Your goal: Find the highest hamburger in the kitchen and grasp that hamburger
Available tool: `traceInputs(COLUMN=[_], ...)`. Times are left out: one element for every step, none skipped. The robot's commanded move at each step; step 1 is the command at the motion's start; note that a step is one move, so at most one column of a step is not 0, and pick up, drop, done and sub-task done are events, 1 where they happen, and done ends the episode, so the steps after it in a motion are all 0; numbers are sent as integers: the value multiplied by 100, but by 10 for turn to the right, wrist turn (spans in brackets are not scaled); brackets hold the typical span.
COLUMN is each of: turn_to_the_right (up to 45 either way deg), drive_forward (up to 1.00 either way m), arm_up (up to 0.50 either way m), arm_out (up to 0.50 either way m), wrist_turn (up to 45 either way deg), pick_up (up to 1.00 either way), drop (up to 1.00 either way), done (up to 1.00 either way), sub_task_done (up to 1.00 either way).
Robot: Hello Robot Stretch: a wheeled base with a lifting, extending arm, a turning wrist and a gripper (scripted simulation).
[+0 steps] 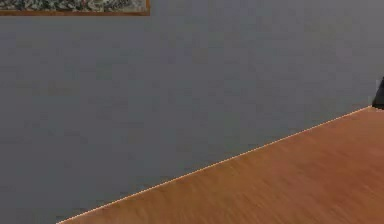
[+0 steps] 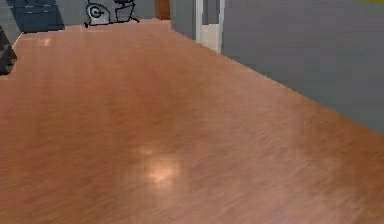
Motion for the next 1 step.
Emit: traceInputs(turn_to_the_right=[-240], drive_forward=[0], arm_up=[0], arm_out=[0], wrist_turn=[0], pick_up=[0], drop=[0], done=[0], sub_task_done=[0])
